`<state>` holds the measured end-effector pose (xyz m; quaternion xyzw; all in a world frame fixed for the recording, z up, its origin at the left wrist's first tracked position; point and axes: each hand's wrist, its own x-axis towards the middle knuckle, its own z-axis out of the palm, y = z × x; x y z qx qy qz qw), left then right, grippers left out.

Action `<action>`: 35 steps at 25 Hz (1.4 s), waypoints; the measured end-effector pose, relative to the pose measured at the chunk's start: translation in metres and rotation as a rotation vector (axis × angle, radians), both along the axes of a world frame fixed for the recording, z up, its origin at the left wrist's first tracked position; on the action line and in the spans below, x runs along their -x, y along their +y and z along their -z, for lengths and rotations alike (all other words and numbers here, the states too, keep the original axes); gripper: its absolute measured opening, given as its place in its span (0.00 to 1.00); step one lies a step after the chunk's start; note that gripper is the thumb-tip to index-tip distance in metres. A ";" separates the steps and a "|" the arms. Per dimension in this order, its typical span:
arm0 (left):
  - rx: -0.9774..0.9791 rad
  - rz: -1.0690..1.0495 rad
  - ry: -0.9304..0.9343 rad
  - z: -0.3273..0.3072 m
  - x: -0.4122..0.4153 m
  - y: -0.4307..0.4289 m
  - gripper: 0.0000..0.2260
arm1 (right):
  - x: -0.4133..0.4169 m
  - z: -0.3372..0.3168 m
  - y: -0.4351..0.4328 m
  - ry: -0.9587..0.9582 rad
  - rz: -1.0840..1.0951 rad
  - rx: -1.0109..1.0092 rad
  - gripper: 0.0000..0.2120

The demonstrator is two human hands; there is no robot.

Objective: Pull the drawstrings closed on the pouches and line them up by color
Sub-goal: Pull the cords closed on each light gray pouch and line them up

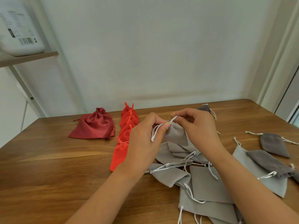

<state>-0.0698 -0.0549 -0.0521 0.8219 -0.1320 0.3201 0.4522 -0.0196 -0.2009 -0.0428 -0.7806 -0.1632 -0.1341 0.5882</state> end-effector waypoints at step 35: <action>0.057 0.161 0.807 -0.027 -0.006 0.039 0.14 | 0.006 0.016 0.017 -0.289 -0.259 0.403 0.02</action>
